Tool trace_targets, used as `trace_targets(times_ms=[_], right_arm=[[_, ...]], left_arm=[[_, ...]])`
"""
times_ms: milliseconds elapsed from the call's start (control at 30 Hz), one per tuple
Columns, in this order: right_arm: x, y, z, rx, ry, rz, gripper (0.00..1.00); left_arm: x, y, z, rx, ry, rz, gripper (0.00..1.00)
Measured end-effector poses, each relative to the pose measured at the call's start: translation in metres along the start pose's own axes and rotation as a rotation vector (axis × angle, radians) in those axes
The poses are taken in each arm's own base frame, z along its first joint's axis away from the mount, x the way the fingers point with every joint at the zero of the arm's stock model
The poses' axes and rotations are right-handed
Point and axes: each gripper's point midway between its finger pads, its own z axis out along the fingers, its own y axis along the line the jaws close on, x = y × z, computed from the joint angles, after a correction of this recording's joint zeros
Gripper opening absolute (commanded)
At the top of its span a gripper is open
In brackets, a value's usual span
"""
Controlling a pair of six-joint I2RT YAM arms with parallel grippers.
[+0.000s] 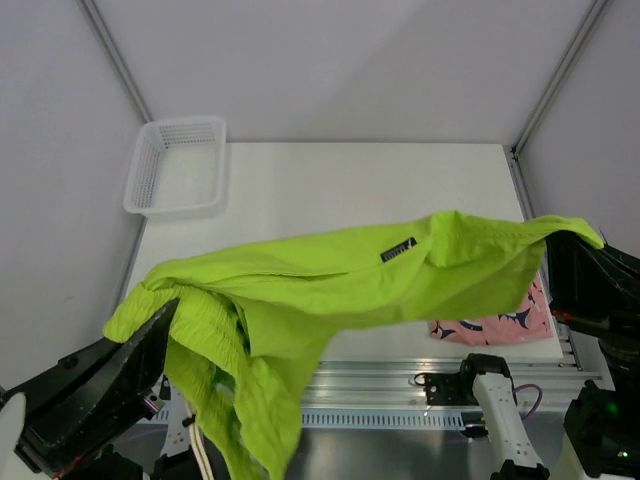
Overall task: Fold and stack the shorts
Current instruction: Flatten the shorts out
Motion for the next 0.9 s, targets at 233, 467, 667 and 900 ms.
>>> trace_targets(times_ms=[233,467,667,900], right_arm=[[0.007,-0.036,0.035,0.049,0.067,0.041,0.00],[0.243,-0.186,0.022,0.303,0.492,0.456,0.00],[0.410,-0.198,-0.123,0.596,0.785,0.793,0.00],[0.433,-0.202,-0.140,0.578,0.737,0.795,0.00]], left_arm=[[0.039,0.073,0.034,-0.057,0.098,-0.158,0.00],[0.302,0.247,-0.009,-0.392,0.454,-0.711,0.00],[0.491,0.181,-0.127,-0.599,0.831,-1.054,0.00],[0.525,0.190,-0.144,-0.656,0.831,-0.948,0.00]])
